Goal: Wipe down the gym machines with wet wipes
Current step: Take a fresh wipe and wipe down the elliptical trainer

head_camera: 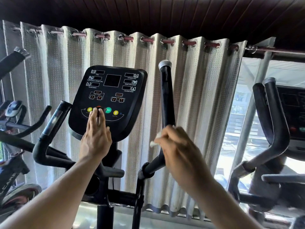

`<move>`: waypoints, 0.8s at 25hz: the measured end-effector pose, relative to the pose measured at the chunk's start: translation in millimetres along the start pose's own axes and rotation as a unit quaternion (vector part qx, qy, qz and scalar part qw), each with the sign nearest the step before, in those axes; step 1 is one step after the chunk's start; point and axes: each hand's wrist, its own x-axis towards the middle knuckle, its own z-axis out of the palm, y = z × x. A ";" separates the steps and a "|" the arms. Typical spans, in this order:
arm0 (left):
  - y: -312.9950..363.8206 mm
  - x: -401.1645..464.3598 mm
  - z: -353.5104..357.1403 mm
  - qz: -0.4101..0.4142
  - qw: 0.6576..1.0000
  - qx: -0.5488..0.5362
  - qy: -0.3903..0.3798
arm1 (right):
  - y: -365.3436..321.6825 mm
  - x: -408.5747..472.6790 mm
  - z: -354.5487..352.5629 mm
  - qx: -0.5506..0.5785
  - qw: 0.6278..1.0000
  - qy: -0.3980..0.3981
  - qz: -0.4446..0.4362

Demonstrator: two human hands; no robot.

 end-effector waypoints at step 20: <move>-2.7 0.9 5.5 0.022 0.999 0.028 0.028 | -13.3 -66.6 232.4 0.638 0.208 0.274 0.688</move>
